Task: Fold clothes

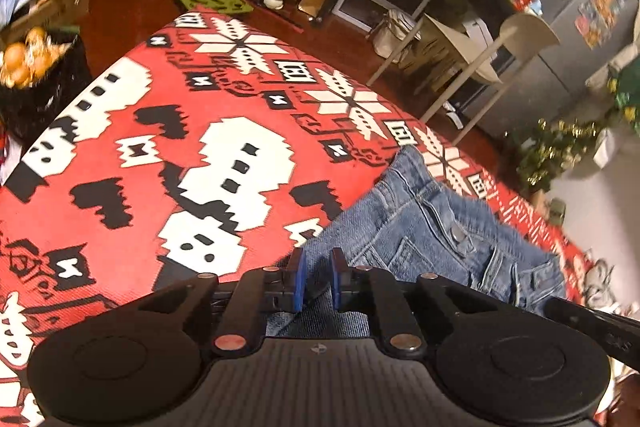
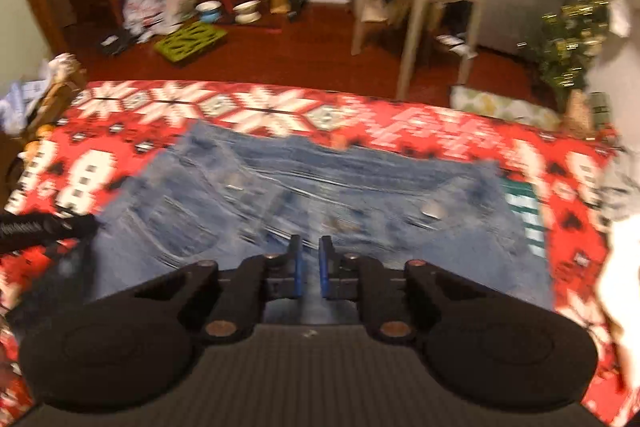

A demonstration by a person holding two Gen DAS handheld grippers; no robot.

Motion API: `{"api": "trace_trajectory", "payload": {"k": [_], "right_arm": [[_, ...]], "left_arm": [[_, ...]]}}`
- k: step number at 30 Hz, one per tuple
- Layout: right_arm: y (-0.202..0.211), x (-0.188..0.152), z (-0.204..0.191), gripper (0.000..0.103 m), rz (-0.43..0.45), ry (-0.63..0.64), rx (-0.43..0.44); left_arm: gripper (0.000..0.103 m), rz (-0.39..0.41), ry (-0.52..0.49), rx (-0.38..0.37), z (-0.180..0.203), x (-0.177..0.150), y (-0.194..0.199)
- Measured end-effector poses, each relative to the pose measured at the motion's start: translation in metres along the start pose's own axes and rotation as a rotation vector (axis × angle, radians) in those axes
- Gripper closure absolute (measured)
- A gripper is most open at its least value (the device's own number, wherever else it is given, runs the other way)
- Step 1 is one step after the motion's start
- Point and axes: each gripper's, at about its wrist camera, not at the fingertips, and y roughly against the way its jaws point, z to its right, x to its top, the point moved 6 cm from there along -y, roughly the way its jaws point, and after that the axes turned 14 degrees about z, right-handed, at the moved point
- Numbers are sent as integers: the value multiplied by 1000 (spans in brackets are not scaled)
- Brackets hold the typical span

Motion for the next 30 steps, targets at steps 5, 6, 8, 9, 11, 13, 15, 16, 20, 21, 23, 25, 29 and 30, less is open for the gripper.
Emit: {"api": "trace_trajectory", "payload": {"k": [5, 6, 8, 9, 11, 13, 15, 16, 20, 21, 23, 25, 29, 30], "right_arm": [[-28, 21, -60, 97, -11, 58, 141], [-35, 23, -72, 97, -16, 70, 161], [-51, 23, -90, 97, -44, 69, 206], [-59, 22, -97, 97, -58, 58, 228], [-75, 21, -108, 97, -79, 28, 270], [-92, 18, -113, 97, -79, 10, 276], [-108, 15, -116, 101, -72, 8, 283], [-114, 14, -118, 101, -69, 4, 289], [-126, 18, -120, 102, -75, -29, 295], [-124, 20, -120, 101, -82, -31, 294], [-115, 29, -117, 99, -53, -17, 288], [-107, 38, -111, 93, -25, -12, 272], [-122, 37, -99, 94, -83, 16, 205], [-127, 35, -98, 98, -86, 28, 195]], "left_arm": [[98, -24, 73, -10, -12, 2, -5], [98, -34, 92, -13, -14, 1, -7], [98, -42, 121, -18, -19, 2, -8], [98, -41, 131, -20, -21, 3, -7], [98, -37, 152, -24, -25, 6, -6], [98, -32, 172, -32, -29, 8, -4], [98, -30, 192, -44, -31, 10, -3], [98, -31, 200, -49, -32, 10, -3], [98, -34, 229, -72, -34, 13, -1], [98, -32, 229, -76, -34, 13, 0], [98, -29, 228, -84, -32, 14, 1], [98, -28, 227, -87, -31, 14, 2], [98, -33, 220, -75, -31, 13, 0], [98, -35, 217, -71, -32, 13, 0]]}}
